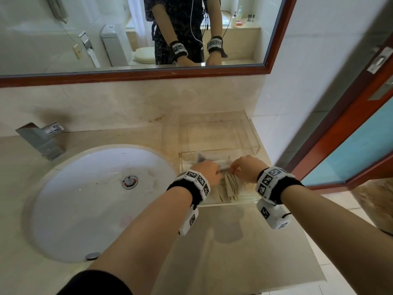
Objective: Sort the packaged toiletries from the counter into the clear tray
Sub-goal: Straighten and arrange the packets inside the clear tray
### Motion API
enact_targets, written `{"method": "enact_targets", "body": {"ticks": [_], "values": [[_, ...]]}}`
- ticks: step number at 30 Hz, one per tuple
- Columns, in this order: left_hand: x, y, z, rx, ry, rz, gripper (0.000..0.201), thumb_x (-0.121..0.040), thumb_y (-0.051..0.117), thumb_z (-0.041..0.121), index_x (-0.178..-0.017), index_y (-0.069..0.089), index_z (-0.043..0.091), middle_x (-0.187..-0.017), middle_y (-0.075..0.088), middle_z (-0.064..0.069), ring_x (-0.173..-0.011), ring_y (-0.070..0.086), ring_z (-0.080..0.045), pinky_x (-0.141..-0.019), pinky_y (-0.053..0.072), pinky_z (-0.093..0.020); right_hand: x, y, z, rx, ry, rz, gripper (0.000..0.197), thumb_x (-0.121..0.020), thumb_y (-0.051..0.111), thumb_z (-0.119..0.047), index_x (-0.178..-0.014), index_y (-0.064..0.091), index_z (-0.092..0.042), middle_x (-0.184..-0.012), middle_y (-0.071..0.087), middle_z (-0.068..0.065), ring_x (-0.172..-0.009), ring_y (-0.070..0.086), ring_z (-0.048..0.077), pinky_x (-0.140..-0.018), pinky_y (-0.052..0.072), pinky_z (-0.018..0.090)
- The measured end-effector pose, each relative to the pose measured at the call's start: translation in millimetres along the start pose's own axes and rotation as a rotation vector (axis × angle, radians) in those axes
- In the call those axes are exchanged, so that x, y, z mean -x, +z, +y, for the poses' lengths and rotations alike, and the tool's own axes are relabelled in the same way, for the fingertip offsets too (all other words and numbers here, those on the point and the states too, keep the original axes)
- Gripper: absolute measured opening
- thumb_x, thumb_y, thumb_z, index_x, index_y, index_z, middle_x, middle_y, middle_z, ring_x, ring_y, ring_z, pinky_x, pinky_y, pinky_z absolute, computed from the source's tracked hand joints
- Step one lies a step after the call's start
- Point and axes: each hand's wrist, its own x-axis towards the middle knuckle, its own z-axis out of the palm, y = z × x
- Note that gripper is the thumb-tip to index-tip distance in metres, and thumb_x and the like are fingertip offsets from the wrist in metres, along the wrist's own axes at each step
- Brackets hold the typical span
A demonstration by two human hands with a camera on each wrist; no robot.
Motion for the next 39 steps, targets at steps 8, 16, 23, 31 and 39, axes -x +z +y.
{"method": "enact_targets", "body": {"ticks": [8, 16, 23, 31, 39], "values": [[-3, 5, -20, -0.110, -0.076, -0.032, 0.032, -0.094, 0.042, 0.019, -0.106, 0.072, 0.021, -0.110, 0.069, -0.007, -0.092, 0.067, -0.030, -0.077, 0.052, -0.034, -10, 11, -25, 0.108, -0.052, -0.123, 0.032, -0.095, 0.046, -0.024, -0.116, 0.069, -0.029, -0.123, 0.063, 0.002, -0.108, 0.061, 0.024, -0.091, 0.048, 0.030], [-8, 4, -30, -0.246, -0.110, 0.024, 0.023, -0.093, 0.049, 0.024, -0.101, 0.071, 0.021, -0.103, 0.071, -0.002, -0.093, 0.066, -0.024, -0.075, 0.046, -0.032, -21, 11, -22, 0.139, -0.034, -0.079, 0.030, -0.091, 0.045, -0.023, -0.104, 0.072, -0.028, -0.109, 0.067, 0.003, -0.078, 0.055, 0.020, -0.069, 0.044, 0.026], [-8, 1, -31, -0.140, -0.126, -0.004, 0.026, -0.092, 0.046, 0.021, -0.095, 0.071, 0.015, -0.101, 0.071, -0.007, -0.090, 0.066, -0.028, -0.080, 0.049, -0.035, -30, 11, -26, 0.082, 0.032, -0.097, 0.029, -0.090, 0.050, -0.026, -0.104, 0.072, -0.014, -0.104, 0.071, 0.007, -0.074, 0.056, 0.021, -0.071, 0.049, 0.027], [-2, 1, -29, -0.175, -0.101, 0.030, 0.027, -0.090, 0.048, 0.018, -0.096, 0.074, 0.018, -0.104, 0.071, -0.004, -0.098, 0.065, -0.025, -0.100, 0.042, -0.041, -26, 13, -29, 0.131, -0.018, -0.116, 0.029, -0.091, 0.049, -0.025, -0.112, 0.069, -0.026, -0.113, 0.066, 0.002, -0.093, 0.062, 0.024, -0.078, 0.047, 0.027], [5, -9, -36, -0.194, 0.009, 0.227, 0.020, -0.091, 0.049, 0.021, -0.099, 0.067, 0.019, -0.102, 0.067, -0.004, -0.093, 0.064, -0.025, -0.085, 0.051, -0.034, -23, 4, -24, 0.025, -0.074, 0.143, 0.022, -0.089, 0.052, -0.023, -0.102, 0.070, -0.020, -0.107, 0.068, 0.001, -0.096, 0.064, 0.021, -0.079, 0.052, 0.030]]}}
